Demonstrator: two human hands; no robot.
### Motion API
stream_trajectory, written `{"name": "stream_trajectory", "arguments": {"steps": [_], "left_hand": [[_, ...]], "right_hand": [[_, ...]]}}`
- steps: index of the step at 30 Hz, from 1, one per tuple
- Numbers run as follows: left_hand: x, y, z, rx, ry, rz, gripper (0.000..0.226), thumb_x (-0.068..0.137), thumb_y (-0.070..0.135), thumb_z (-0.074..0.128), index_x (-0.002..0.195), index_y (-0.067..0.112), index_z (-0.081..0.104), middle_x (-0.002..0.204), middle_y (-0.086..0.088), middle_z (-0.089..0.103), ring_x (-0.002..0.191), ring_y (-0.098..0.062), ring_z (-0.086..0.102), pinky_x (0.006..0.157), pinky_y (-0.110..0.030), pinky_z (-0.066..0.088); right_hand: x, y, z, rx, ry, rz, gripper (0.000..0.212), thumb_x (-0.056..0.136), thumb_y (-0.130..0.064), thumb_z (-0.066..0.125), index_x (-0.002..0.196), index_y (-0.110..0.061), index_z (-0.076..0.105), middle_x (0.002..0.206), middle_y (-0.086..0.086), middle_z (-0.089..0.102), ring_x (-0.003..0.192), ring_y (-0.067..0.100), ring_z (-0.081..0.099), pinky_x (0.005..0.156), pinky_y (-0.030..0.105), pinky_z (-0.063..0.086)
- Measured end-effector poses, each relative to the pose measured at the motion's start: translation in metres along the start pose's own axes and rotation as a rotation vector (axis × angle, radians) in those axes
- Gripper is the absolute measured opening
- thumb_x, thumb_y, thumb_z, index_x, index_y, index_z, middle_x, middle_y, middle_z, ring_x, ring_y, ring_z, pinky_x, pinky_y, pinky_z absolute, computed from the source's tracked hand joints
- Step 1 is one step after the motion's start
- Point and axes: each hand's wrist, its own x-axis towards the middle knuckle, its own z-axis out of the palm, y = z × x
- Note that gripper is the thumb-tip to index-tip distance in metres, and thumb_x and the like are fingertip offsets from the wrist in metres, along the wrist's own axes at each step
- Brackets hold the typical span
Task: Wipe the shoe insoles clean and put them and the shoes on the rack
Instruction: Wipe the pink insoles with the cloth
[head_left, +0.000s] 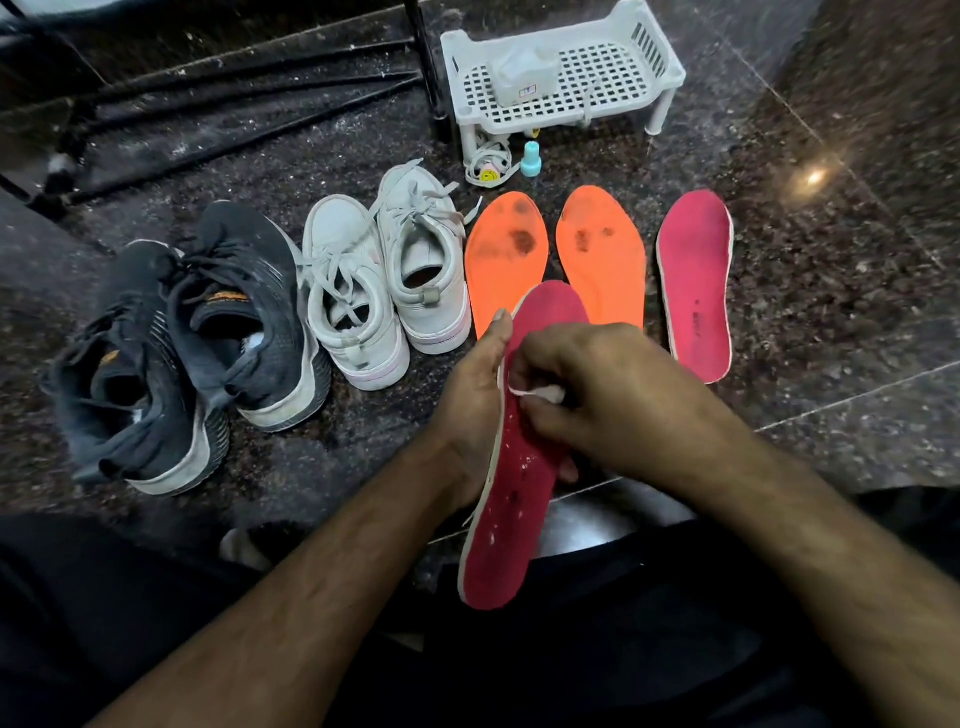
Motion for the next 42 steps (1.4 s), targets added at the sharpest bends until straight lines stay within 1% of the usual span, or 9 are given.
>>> {"name": "stream_trajectory", "arguments": {"steps": [6, 11, 17, 23, 25, 28, 33, 40, 42], "left_hand": [[-0.002, -0.001, 0.001, 0.119, -0.054, 0.007, 0.086, 0.098, 0.071, 0.013, 0.11, 0.008, 0.07, 0.087, -0.028, 0.066, 0.05, -0.033, 0.065, 0.048, -0.036, 0.054], [-0.002, -0.004, 0.002, 0.079, 0.042, 0.032, 0.077, 0.098, 0.071, 0.024, 0.099, 0.01, 0.07, 0.063, -0.015, 0.063, 0.042, -0.03, 0.061, 0.042, -0.036, 0.053], [-0.006, 0.0, 0.009, 0.094, -0.017, 0.039, 0.079, 0.1, 0.067, 0.013, 0.117, 0.009, 0.063, 0.083, -0.022, 0.071, 0.05, -0.028, 0.068, 0.045, -0.034, 0.054], [-0.002, -0.007, 0.009, 0.151, 0.042, 0.076, 0.076, 0.097, 0.07, 0.026, 0.092, 0.007, 0.068, 0.074, -0.016, 0.061, 0.043, -0.028, 0.061, 0.043, -0.032, 0.054], [-0.002, -0.006, 0.011, 0.172, 0.031, 0.084, 0.073, 0.099, 0.069, 0.026, 0.097, 0.012, 0.071, 0.081, -0.019, 0.065, 0.051, -0.031, 0.065, 0.046, -0.034, 0.054], [-0.002, -0.002, 0.01, 0.116, -0.01, 0.1, 0.074, 0.1, 0.068, 0.017, 0.105, 0.019, 0.072, 0.092, -0.013, 0.073, 0.076, -0.037, 0.071, 0.047, -0.034, 0.055], [-0.001, -0.005, 0.006, 0.106, 0.043, 0.096, 0.074, 0.099, 0.07, 0.027, 0.12, 0.011, 0.066, 0.085, -0.015, 0.066, 0.051, -0.028, 0.062, 0.045, -0.034, 0.053], [-0.003, -0.007, 0.006, 0.17, -0.125, 0.048, 0.083, 0.098, 0.073, 0.011, 0.14, 0.014, 0.051, 0.115, -0.016, 0.07, 0.066, -0.033, 0.073, 0.043, -0.031, 0.053], [-0.003, -0.006, 0.006, 0.168, -0.092, 0.047, 0.083, 0.098, 0.072, 0.01, 0.136, 0.012, 0.052, 0.103, -0.015, 0.073, 0.06, -0.03, 0.072, 0.041, -0.03, 0.051]], "right_hand": [[0.008, 0.04, -0.031, -0.139, 0.223, 0.242, 0.009, 0.081, -0.022, 0.068, 0.09, -0.025, 0.069, 0.085, -0.004, 0.07, 0.082, 0.021, 0.067, 0.071, 0.033, 0.051], [-0.001, 0.002, -0.006, -0.109, -0.191, 0.066, 0.011, 0.078, -0.023, 0.06, 0.087, -0.028, 0.063, 0.086, -0.007, 0.065, 0.081, 0.019, 0.064, 0.073, 0.039, 0.054], [0.004, 0.03, -0.032, -0.22, 0.038, 0.195, 0.018, 0.079, -0.025, 0.071, 0.096, -0.028, 0.075, 0.088, -0.001, 0.07, 0.085, 0.024, 0.067, 0.073, 0.037, 0.054], [-0.004, 0.013, -0.025, -0.134, -0.258, 0.148, 0.008, 0.078, -0.028, 0.073, 0.086, -0.031, 0.073, 0.074, -0.01, 0.069, 0.063, 0.002, 0.06, 0.063, 0.023, 0.049], [-0.005, 0.023, -0.033, -0.051, -0.198, 0.177, 0.005, 0.079, -0.03, 0.076, 0.084, -0.03, 0.074, 0.072, -0.012, 0.069, 0.057, -0.003, 0.056, 0.058, 0.014, 0.042], [-0.004, 0.035, -0.04, -0.147, 0.059, 0.195, 0.009, 0.08, -0.034, 0.073, 0.089, -0.031, 0.074, 0.084, -0.008, 0.07, 0.065, 0.007, 0.055, 0.067, 0.028, 0.048], [-0.007, 0.016, -0.03, 0.027, -0.328, 0.093, 0.007, 0.081, -0.032, 0.075, 0.087, -0.036, 0.074, 0.075, -0.009, 0.072, 0.059, 0.002, 0.06, 0.061, 0.024, 0.049], [0.007, 0.041, -0.039, -0.14, 0.237, 0.2, 0.012, 0.084, -0.042, 0.071, 0.089, -0.031, 0.07, 0.083, -0.011, 0.057, 0.07, 0.009, 0.051, 0.068, 0.036, 0.049], [0.007, 0.037, -0.036, -0.172, 0.255, 0.188, 0.01, 0.085, -0.036, 0.069, 0.091, -0.029, 0.069, 0.084, -0.011, 0.057, 0.075, 0.016, 0.056, 0.069, 0.035, 0.049]]}}
